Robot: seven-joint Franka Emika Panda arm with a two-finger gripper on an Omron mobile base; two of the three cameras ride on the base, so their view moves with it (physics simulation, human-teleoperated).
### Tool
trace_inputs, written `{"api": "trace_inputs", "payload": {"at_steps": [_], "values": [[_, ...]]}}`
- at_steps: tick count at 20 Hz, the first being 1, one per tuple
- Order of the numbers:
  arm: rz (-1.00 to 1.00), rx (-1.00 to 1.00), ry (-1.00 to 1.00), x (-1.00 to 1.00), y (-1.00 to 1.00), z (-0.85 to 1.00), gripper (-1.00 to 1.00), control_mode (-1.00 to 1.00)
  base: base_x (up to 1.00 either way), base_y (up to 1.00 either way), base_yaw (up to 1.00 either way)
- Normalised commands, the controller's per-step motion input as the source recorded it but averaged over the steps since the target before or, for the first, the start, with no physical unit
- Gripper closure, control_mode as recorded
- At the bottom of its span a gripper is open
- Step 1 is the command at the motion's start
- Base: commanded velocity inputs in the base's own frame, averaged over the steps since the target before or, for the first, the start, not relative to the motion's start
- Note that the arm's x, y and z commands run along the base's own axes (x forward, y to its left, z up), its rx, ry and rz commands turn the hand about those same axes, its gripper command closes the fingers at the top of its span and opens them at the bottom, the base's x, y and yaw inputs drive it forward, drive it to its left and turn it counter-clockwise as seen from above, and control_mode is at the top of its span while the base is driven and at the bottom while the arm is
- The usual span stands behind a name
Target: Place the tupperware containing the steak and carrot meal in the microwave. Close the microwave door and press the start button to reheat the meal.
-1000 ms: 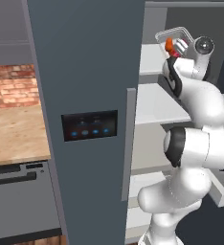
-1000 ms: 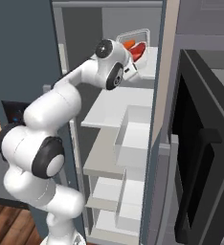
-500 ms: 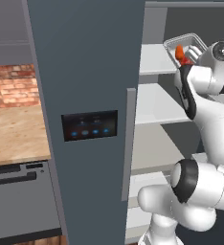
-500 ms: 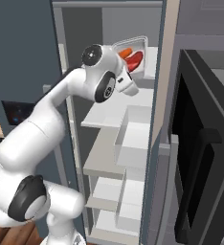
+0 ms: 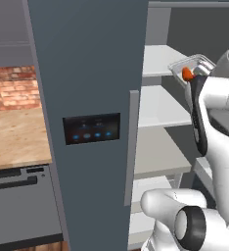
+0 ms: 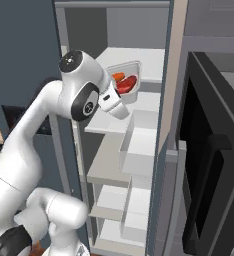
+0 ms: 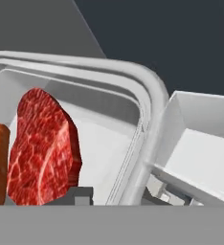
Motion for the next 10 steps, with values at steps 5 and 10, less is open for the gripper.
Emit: {"api": "trace_inputs", "payload": {"at_steps": [5,10], "values": [[0.0,0.04,0.13,-1.0,0.36,-0.26,1.0,-1.0,0.0,0.0,0.0],[0.0,0.04,0.14,-0.91,0.31,-0.17,1.0,-1.0,0.0,0.0,0.0]]}}
